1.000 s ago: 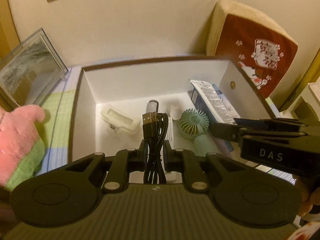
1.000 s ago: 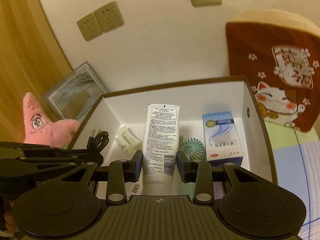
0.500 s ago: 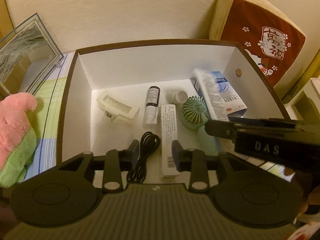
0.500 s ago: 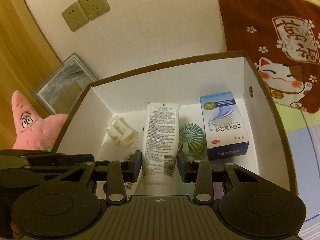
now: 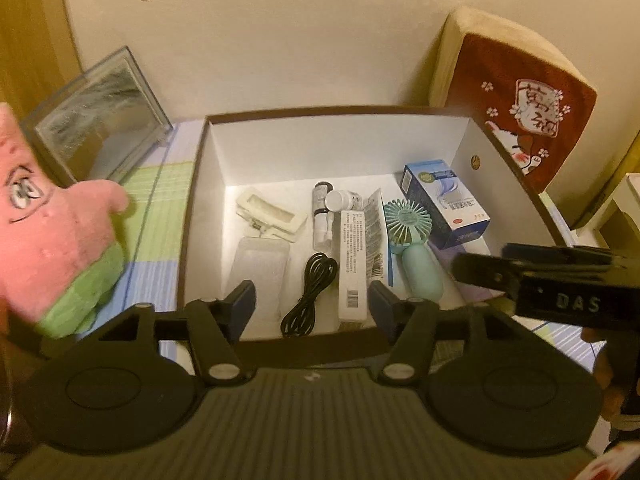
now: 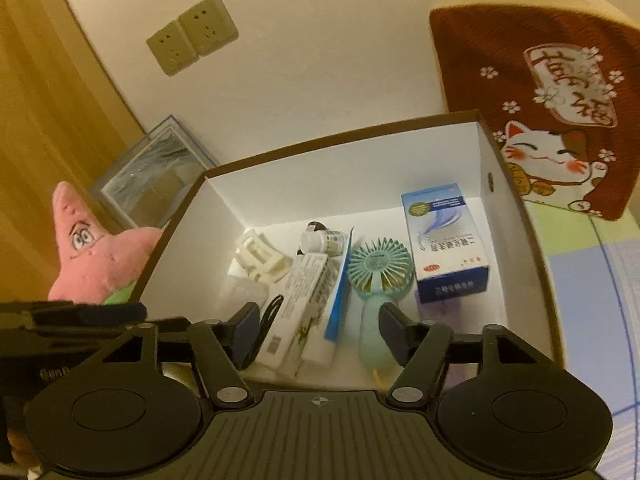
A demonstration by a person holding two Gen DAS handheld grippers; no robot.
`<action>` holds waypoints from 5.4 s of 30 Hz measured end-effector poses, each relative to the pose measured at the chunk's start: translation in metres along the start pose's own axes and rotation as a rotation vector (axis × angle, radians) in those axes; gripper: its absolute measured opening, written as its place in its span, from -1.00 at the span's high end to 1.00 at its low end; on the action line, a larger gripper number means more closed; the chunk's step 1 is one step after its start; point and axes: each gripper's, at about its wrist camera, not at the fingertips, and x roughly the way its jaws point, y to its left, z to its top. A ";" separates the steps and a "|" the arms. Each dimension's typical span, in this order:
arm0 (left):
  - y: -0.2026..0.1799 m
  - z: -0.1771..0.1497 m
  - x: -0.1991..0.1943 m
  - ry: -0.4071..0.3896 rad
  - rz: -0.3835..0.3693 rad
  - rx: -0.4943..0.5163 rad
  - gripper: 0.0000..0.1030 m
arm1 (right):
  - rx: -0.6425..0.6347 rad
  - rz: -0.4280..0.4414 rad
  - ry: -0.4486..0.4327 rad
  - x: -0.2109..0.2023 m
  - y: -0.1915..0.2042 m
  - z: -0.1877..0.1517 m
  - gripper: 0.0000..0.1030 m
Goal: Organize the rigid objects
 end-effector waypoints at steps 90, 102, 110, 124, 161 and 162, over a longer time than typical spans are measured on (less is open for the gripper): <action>-0.046 -0.256 -0.244 0.002 -0.031 -0.043 -0.40 | -0.072 -0.101 0.098 -0.259 0.100 -0.242 -0.46; -0.047 -0.255 -0.245 -0.002 -0.032 -0.039 -0.40 | -0.069 -0.100 0.095 -0.261 0.098 -0.242 -0.46; -0.047 -0.255 -0.245 -0.006 -0.034 -0.036 -0.40 | -0.070 -0.100 0.095 -0.261 0.098 -0.241 -0.46; -0.047 -0.255 -0.245 -0.006 -0.034 -0.035 -0.40 | -0.069 -0.099 0.095 -0.261 0.098 -0.241 -0.46; -0.046 -0.255 -0.245 -0.007 -0.035 -0.035 -0.40 | -0.068 -0.098 0.094 -0.260 0.100 -0.240 -0.46; -0.046 -0.255 -0.245 -0.007 -0.035 -0.035 -0.40 | -0.068 -0.098 0.094 -0.260 0.100 -0.240 -0.46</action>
